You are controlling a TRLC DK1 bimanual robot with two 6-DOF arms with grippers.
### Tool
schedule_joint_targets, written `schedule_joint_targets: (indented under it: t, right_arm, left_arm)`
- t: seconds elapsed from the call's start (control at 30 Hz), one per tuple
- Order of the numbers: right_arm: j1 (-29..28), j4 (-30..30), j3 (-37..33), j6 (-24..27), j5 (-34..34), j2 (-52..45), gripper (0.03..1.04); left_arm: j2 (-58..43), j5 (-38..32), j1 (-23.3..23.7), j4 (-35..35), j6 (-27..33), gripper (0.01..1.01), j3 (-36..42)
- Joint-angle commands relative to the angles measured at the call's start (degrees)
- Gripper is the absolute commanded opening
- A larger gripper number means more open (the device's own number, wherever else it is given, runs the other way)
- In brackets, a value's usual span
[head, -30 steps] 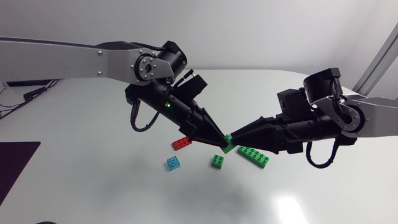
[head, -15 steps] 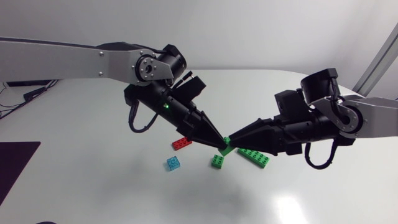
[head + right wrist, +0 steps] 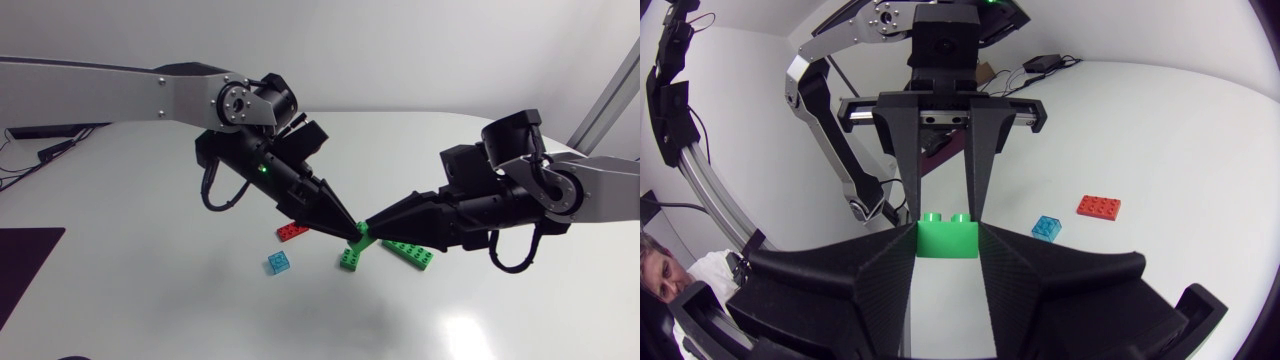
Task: Separate the duplo bricks
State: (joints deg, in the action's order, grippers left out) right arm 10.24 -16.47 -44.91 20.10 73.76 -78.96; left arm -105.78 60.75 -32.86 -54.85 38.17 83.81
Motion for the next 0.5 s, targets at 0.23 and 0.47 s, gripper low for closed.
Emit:
schedule_joint_targets:
  t: [0.23,0.47]
  right_arm:
    - [-2.33,0.3,-0.01,-0.06,-0.81,1.79,0.72]
    - [-3.65,0.3,0.78,-0.23,-1.86,4.69,0.9]
  left_arm:
    - [0.31,2.62,-0.8,-6.94,7.0,0.226,0.74]
    - [1.54,-0.19,-0.36,-7.2,7.71,0.226,-0.31]
